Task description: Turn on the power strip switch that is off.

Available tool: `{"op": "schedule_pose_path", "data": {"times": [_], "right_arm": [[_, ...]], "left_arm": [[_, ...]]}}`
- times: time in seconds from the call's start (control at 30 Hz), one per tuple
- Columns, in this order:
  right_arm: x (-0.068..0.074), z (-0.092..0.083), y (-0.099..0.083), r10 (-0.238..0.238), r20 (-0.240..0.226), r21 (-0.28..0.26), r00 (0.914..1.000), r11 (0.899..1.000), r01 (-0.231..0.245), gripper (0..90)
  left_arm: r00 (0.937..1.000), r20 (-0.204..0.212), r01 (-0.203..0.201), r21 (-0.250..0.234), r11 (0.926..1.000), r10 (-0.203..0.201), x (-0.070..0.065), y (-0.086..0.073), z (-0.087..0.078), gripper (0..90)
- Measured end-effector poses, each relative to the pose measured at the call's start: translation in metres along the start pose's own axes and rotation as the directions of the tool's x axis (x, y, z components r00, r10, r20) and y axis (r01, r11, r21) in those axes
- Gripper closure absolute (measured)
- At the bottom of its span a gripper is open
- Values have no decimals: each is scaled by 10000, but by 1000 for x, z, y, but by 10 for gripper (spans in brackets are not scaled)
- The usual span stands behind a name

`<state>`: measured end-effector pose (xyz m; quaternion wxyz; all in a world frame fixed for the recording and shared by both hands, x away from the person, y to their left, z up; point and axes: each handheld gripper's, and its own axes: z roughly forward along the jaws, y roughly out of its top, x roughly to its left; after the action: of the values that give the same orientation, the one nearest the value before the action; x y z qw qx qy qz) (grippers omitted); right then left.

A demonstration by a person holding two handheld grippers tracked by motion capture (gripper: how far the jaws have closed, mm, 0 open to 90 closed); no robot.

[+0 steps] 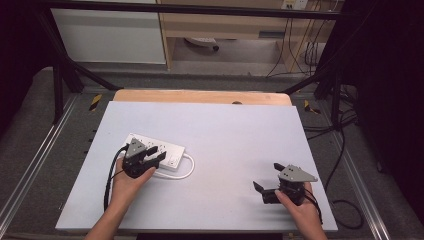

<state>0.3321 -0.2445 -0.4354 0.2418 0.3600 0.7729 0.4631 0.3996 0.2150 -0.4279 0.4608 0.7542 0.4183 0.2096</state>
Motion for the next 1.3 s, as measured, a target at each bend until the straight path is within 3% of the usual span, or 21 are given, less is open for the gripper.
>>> {"op": "schedule_pose_path", "data": {"times": [0.17, 0.5, 0.7, 0.9, 1.3], "right_arm": [[-1, 0, 0, 13, 23, -34, 10000, 10000, -13, 24], [-1, -2, 0, 49, 12, -69, 10000, 10000, -49, 24], [-2, -2, 0, 67, 11, -64, 10000, 10000, -67, 24], [-3, -2, 0, 133, 9, -104, 9999, 9999, -133, 23], [-3, -2, 0, 194, 6, -143, 9998, 9997, -194, 22]], "left_arm": [[9999, 1, 145, -40, 9999, -145, -7, 3, 0, 317], [9988, 256, 437, -404, 9982, -427, -14, 12, -5, 106], [9972, 378, 673, -1017, 9925, -638, -12, 16, -14, 86], [9985, 290, 511, -1642, 9851, -470, -11, 23, -31, 82], [9982, 45, 599, -1996, 9781, -602, -3, 31, -57, 78]]}}
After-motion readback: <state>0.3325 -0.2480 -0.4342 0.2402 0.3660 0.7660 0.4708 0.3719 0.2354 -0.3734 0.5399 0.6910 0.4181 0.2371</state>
